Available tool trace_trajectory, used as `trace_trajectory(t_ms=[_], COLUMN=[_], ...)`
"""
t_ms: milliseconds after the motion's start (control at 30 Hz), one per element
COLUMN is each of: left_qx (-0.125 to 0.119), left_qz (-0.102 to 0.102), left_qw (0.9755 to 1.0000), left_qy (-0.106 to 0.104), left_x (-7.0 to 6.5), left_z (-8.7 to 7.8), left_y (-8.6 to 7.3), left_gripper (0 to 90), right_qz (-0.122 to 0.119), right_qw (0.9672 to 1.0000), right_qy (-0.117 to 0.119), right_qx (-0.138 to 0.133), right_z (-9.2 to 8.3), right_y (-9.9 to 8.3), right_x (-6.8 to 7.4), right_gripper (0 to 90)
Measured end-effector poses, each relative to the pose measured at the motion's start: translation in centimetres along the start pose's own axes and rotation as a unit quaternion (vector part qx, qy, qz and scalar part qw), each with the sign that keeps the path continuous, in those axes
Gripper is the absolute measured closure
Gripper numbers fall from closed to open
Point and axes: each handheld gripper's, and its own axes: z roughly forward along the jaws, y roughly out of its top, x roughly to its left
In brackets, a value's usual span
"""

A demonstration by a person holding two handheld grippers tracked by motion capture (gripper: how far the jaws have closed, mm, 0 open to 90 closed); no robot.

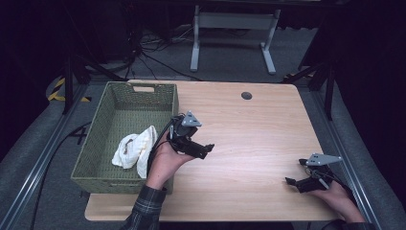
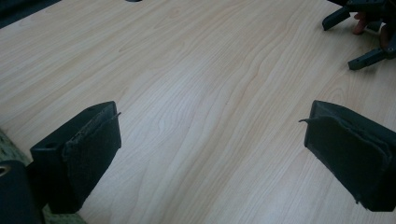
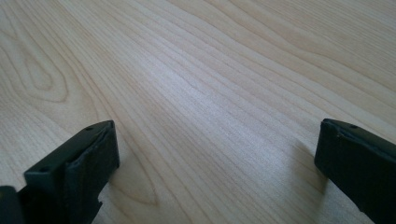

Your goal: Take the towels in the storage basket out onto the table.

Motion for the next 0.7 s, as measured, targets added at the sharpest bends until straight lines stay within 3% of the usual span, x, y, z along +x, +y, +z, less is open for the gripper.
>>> trace_trajectory(t_ms=[67,133,467,700], left_qx=[-0.009,-0.004,-0.005,-0.012], left_qz=[-0.002,0.004,-0.001,-0.014], left_qw=[1.0,1.0,0.9998,0.9995], left_qy=[0.001,0.005,0.02,0.026], left_x=[0.2,0.4,1.4,2.3], left_z=[-0.3,-0.6,-2.2,-3.3], left_y=[-0.2,-0.2,-0.9,-1.5], left_gripper=[4.4,4.5,4.5,4.5], right_qz=[0.0,0.0,0.003,0.003], right_qw=[1.0,1.0,1.0,1.0], right_qy=[0.0,0.0,-0.004,-0.004], right_qx=[0.0,0.0,0.0,0.0], right_z=[0.0,0.0,0.0,0.0], right_y=[0.0,0.0,0.0,0.0], right_x=[0.0,0.0,0.1,0.1], right_gripper=[0.1,0.1,0.0,0.0])
